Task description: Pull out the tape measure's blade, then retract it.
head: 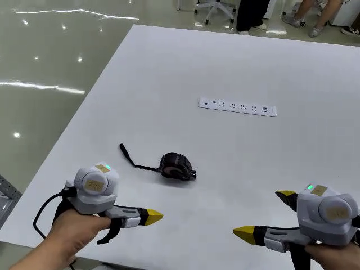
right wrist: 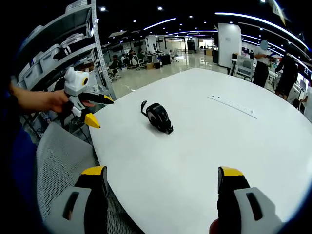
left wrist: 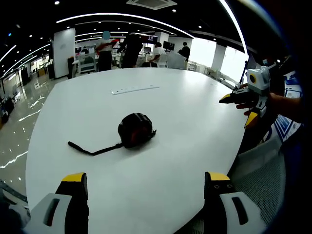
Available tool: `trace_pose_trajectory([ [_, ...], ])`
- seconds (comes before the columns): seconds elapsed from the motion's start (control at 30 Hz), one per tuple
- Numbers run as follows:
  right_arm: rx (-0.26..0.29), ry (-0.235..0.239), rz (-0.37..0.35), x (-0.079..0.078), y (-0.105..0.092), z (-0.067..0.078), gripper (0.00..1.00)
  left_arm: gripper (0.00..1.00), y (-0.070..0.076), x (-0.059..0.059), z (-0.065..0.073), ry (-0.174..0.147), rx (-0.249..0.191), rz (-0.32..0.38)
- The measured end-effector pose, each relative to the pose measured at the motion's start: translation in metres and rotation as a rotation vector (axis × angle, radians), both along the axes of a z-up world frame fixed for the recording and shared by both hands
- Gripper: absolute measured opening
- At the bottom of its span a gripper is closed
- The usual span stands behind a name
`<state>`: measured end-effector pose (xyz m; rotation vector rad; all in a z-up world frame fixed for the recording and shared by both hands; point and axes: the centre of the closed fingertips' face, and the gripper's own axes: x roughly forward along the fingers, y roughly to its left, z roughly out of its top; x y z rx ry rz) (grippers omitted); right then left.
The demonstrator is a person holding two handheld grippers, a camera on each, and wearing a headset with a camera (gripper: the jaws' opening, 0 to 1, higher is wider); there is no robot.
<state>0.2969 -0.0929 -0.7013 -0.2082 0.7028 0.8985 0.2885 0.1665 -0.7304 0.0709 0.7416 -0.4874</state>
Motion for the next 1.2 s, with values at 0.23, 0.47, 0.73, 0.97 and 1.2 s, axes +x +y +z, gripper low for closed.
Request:
trace_pose_trajectory([
  [0.23,0.001,-0.002,-0.016,-0.007,-0.007,0.009,0.94,0.97,0.015,-0.013,0.008,0.009,-0.010,0.000],
  [0.47,-0.008,-0.008,-0.023,-0.013,-0.012,0.013,1.00,0.99,0.025,-0.019,0.019,0.001,-0.020,0.013],
  [0.73,-0.008,-0.011,-0.033,-0.017,-0.019,0.015,1.00,0.99,0.032,-0.028,0.016,0.017,-0.009,0.020],
  [0.97,-0.006,-0.009,-0.041,-0.017,-0.024,0.015,1.00,0.99,0.035,-0.032,0.017,0.017,-0.012,0.037],
  [1.2,-0.009,-0.009,-0.040,-0.019,-0.025,0.014,1.00,0.99,0.037,-0.032,0.015,0.025,-0.011,0.047],
])
